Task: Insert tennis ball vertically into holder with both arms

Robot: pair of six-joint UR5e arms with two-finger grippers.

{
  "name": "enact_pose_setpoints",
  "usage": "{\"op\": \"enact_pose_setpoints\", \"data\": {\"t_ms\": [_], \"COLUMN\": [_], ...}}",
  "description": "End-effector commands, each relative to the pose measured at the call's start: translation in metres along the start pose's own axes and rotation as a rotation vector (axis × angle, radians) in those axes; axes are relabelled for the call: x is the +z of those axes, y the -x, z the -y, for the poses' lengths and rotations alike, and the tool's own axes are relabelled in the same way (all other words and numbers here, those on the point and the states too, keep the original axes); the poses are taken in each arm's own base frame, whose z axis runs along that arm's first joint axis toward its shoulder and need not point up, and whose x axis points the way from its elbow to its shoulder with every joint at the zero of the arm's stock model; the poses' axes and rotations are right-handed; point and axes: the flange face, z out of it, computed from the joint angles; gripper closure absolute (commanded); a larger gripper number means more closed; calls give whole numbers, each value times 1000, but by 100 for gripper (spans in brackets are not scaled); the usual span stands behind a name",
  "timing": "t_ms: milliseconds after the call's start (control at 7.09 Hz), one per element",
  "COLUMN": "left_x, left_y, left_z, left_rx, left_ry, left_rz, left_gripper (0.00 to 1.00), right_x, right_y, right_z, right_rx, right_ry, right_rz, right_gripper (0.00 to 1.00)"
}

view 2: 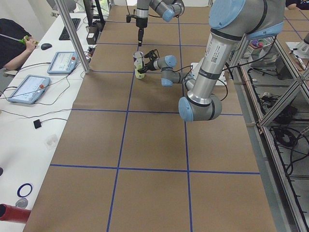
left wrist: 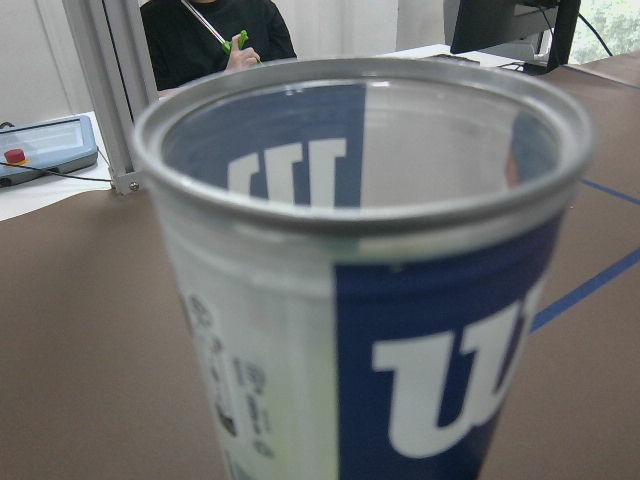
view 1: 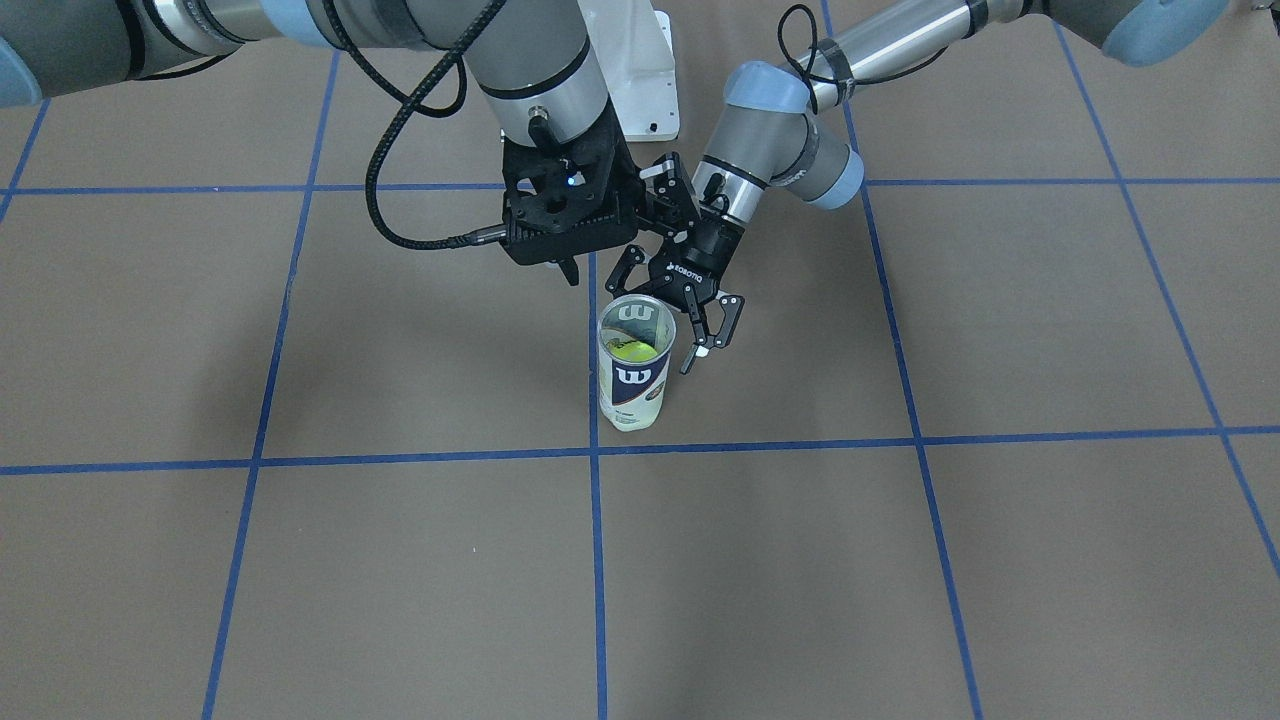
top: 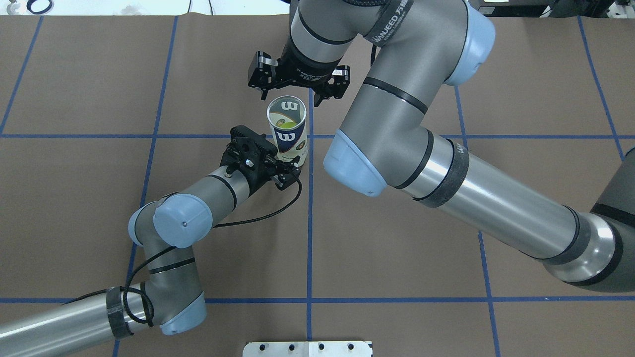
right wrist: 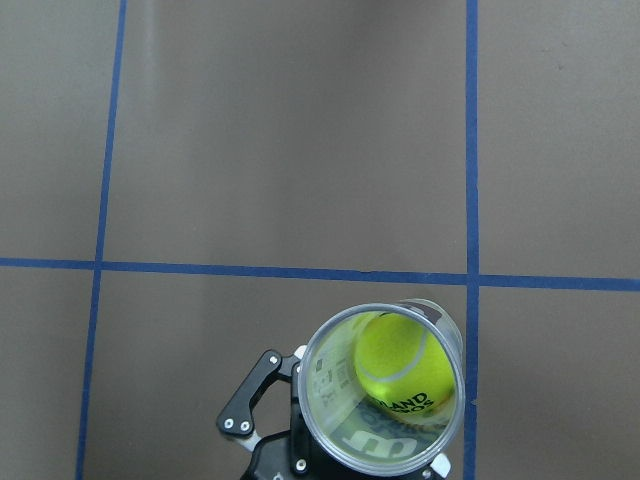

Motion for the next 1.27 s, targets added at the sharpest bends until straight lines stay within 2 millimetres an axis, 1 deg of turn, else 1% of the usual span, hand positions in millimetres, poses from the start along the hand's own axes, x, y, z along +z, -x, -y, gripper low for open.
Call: {"op": "enact_pose_setpoints", "data": {"t_ms": [0,141,282,423,564,705,846,987,1128], "left_x": [-39,-71,-104,-111,-109,-108,-113,-123,-129], "left_y": [8,5,4,26,56,99,154,237,312], "left_z": [-1,4,10,14,21,40,56,84,87], "left_rx": [35,59,81,88,73,35,-44,-94,-115], "left_ry": [116,268,462,611,653,631,666,735,793], "left_rz": [7,-35,-39,45,110,175,189,115,74], "left_gripper": [1,1,1,1,1,1,1,1,1], "right_x": [-16,-32,-43,-51,-59,-63,-66,-88,-101], "right_y": [-9,-30,-72,-136,-202,-264,-340,-430,-517], "right_z": [12,15,9,19,30,43,59,87,101], "right_rx": [22,43,38,-1,-71,-162,-247,-317,-385], "right_ry": [6,22,28,25,51,86,131,162,223], "right_rz": [2,-19,-39,-96,-165,-237,-304,-351,-382], "right_gripper": [1,1,1,1,1,1,1,1,1]}}
